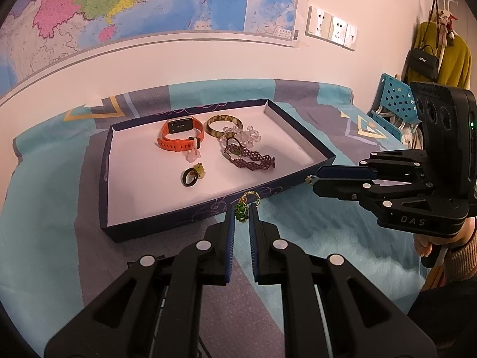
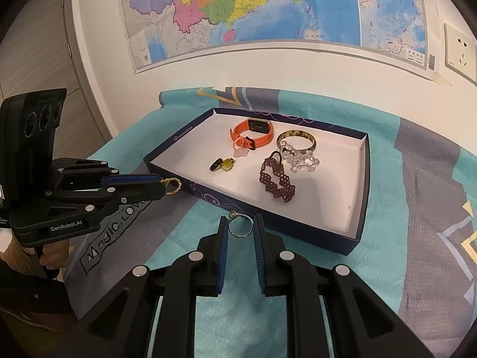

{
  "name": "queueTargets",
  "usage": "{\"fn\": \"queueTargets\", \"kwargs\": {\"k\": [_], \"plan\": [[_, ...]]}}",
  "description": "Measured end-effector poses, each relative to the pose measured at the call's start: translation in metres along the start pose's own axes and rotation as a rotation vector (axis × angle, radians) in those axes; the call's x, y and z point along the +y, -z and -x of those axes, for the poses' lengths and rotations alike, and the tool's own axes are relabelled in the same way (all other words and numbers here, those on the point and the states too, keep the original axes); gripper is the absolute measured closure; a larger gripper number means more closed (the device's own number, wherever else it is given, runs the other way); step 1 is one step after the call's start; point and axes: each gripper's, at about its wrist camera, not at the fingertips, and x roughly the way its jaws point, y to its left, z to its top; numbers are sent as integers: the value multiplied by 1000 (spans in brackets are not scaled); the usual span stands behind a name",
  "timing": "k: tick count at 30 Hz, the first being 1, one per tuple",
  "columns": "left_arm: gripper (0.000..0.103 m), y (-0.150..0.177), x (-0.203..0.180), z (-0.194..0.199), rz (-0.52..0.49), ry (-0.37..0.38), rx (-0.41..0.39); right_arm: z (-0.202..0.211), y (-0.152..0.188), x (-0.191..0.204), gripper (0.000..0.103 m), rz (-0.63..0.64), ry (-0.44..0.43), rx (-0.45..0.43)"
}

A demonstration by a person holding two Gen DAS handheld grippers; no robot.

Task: Organize jewelry
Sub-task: 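Carry the green-stone ring and silver ring over the box interior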

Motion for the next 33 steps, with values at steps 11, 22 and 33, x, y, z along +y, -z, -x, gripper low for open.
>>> {"fn": "queueTargets", "kwargs": {"k": [11,22,33], "plan": [[93,-7,3,0,5,-6,-13,-1,-11,-5,88,3,10,-15],[93,-14,7,-4,6,-14,-16,-4,-24,-7,88,11,24,-38],[93,-19,11,-10,12,-25,-18,-13,-30,-10,88,16,32,-32]]}}
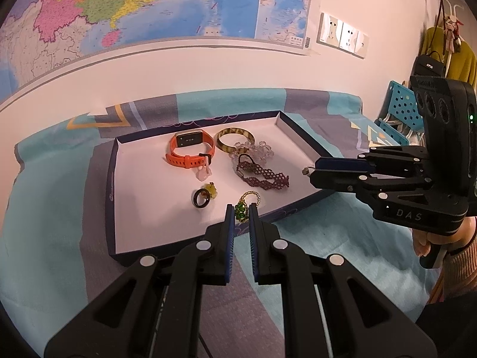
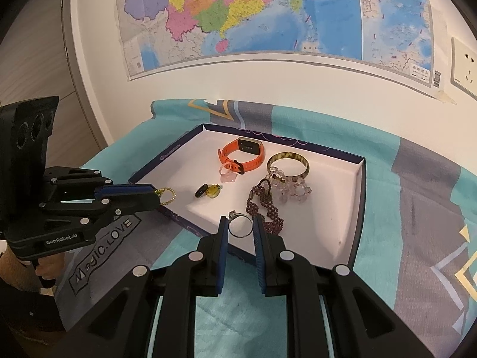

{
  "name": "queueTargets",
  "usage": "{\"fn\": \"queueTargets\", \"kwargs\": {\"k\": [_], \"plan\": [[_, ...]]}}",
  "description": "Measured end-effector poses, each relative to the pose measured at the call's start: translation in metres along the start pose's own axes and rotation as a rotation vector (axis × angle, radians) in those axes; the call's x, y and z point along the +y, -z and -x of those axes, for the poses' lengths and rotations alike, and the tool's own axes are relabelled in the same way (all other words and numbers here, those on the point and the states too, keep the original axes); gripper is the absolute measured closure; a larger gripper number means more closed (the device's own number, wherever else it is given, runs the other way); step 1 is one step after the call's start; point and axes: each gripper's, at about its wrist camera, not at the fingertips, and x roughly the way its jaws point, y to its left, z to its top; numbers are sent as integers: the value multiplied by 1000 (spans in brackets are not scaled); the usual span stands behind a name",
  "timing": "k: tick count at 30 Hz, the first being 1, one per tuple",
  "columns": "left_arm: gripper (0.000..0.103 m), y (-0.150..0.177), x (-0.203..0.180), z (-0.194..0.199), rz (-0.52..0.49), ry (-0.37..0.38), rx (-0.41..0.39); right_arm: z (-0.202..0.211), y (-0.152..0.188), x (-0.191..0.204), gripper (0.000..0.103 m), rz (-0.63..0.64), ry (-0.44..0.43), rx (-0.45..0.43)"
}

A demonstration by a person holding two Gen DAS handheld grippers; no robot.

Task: Organize jewelry
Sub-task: 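Carry the green-stone ring and silver ring over the box interior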

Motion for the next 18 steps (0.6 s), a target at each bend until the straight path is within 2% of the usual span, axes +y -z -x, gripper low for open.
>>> {"fn": "queueTargets", "kwargs": {"k": [18], "plan": [[93,-5,7,-14,27,1,17,-19,-8,-5,88,-12,9,18]]}}
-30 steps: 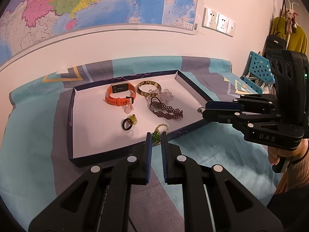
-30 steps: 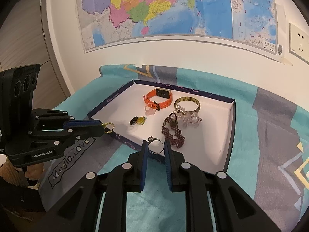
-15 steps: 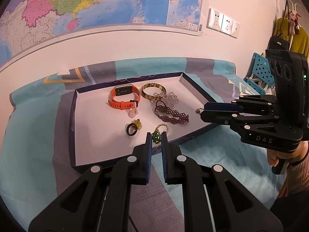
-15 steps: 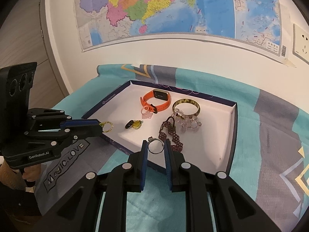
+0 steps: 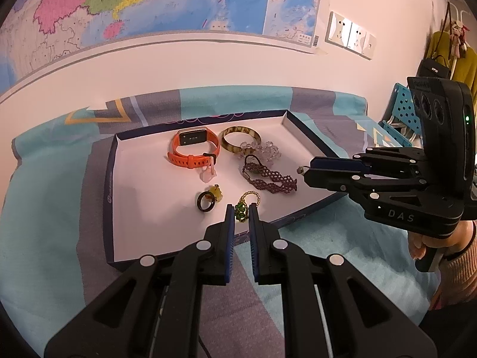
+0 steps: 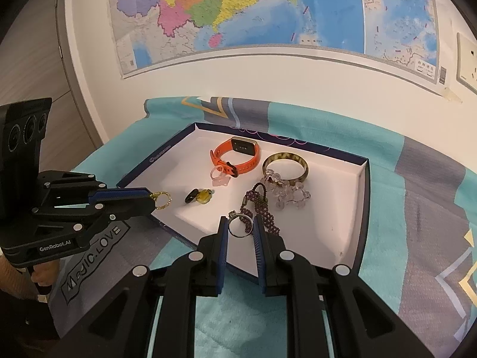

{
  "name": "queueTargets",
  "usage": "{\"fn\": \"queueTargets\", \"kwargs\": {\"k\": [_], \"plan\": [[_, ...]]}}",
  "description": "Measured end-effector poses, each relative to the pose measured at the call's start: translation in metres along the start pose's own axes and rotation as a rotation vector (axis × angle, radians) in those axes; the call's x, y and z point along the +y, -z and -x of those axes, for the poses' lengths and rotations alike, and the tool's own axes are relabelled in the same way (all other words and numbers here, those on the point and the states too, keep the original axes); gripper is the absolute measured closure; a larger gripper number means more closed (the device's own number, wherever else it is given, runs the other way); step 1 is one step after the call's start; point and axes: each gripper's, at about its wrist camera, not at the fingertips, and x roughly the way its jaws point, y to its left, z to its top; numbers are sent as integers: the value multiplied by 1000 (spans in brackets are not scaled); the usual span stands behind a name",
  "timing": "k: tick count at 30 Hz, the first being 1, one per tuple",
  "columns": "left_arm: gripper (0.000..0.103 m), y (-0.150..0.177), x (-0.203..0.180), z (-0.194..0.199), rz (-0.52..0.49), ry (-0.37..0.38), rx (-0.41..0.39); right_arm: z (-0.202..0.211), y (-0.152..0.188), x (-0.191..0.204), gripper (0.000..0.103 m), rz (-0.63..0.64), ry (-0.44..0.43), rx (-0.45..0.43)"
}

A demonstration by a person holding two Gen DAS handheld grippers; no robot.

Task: Organize jewelry
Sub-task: 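Carry the green-stone ring and silver ring over the box interior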

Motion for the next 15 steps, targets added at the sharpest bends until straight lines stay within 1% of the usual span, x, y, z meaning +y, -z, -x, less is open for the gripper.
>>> {"fn": "queueTargets", "kwargs": {"k": [15], "plan": [[93,-4,3,-7,11,0,11,-9,-2,-6,88,-17,-2,13]]}}
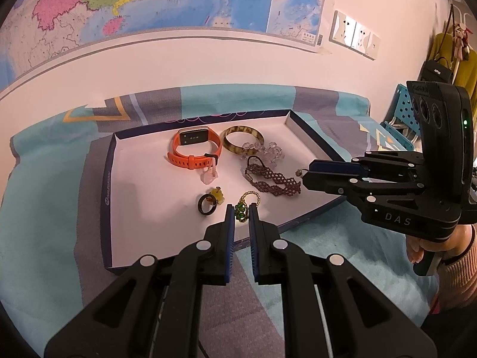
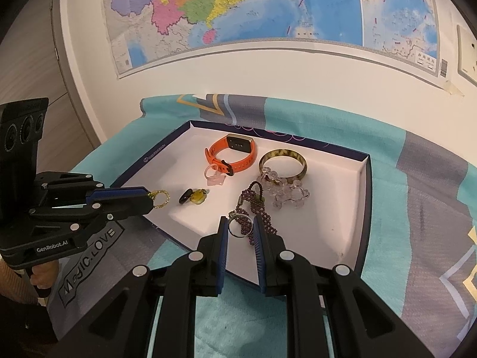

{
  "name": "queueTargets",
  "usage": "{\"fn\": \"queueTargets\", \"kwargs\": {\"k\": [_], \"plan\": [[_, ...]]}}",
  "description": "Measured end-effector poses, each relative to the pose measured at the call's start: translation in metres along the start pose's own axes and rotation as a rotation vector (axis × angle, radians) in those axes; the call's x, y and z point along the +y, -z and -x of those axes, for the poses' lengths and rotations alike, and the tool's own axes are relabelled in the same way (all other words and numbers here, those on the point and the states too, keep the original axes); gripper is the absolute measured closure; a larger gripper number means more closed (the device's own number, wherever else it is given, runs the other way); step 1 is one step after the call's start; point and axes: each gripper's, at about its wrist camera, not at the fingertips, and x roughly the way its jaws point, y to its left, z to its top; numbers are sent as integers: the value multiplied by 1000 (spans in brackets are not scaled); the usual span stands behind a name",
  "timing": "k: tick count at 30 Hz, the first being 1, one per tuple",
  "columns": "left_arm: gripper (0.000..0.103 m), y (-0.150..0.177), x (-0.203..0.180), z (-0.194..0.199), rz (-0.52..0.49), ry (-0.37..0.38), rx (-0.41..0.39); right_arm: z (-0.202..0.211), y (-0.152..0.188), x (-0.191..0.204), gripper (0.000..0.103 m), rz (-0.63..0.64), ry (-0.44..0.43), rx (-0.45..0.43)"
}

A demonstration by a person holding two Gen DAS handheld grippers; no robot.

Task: Organize jewelry
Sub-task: 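Carry the green-stone ring and silver ring over the box interior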

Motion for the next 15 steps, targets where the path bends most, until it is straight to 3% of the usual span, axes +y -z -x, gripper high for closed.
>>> {"fn": "queueTargets", "kwargs": {"k": [15], "plan": [[93,0,5,-11,17,-10,21,-10,2,-2,88,-10,9,16]]}}
